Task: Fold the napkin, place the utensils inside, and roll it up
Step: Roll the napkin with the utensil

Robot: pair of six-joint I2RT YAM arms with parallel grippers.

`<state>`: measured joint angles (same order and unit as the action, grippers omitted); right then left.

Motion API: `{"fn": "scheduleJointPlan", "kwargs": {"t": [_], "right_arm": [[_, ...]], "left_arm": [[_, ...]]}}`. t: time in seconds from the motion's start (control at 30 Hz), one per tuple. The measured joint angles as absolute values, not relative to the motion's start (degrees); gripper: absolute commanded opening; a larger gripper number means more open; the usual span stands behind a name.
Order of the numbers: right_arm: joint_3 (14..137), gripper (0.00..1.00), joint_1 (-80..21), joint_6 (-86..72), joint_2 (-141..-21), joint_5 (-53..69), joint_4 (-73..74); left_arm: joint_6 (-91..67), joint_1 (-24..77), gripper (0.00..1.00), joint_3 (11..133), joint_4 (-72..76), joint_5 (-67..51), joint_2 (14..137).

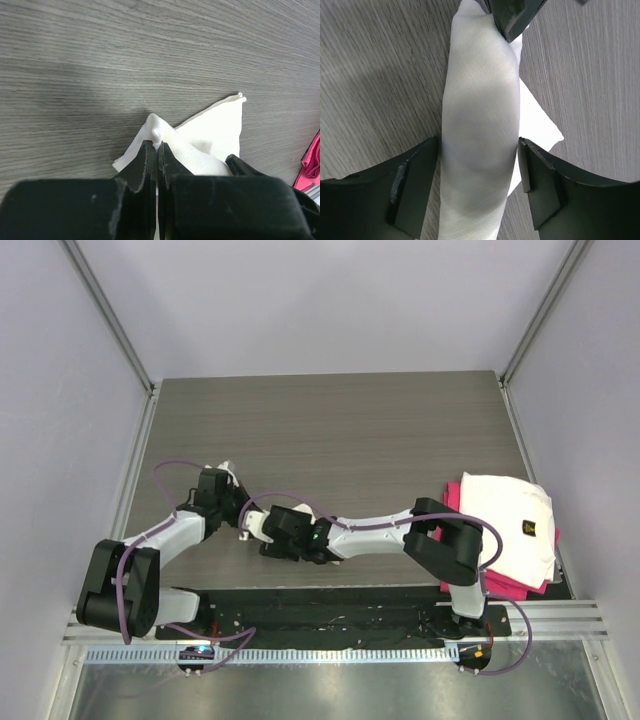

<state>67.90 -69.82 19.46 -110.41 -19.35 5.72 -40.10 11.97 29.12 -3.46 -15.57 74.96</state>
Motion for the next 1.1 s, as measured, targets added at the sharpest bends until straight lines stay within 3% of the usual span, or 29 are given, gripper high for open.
{"fn": "scheduleJointPlan", "kwargs": {"t": [0.27,0.37,0.4,0.53,0.7,1.1], "right_arm": [[69.67,0.47,-67.46,17.43,-111.68,-14.83,7.27],[70.54,0.42,-65.14,15.64,-111.81,-8.29,9.02],[70.87,0.41,-64.14,15.03,-111.9,-5.61,9.58],[72.82,0.36,-60.2,12.88,-112.79,4.16,12.19],[73.95,0.34,-56.03,10.24,-113.45,15.07,13.69],[75.88,0.32,-49.23,5.96,-117.71,39.64,16.88]], "left_arm": [[-40.05,11.94,0.0,29.12,-3.62,-15.9,74.76],[-40.1,11.94,0.17,29.12,-4.1,-15.88,73.69],[-40.07,11.94,0.3,29.12,-4.38,-15.81,73.21],[-40.23,11.94,0.51,29.1,-6.2,-14.2,69.32],[-40.07,11.92,0.67,28.64,-9.08,-9.58,61.87],[-41.43,11.92,0.65,21.04,-9.13,-8.01,52.12]]}}
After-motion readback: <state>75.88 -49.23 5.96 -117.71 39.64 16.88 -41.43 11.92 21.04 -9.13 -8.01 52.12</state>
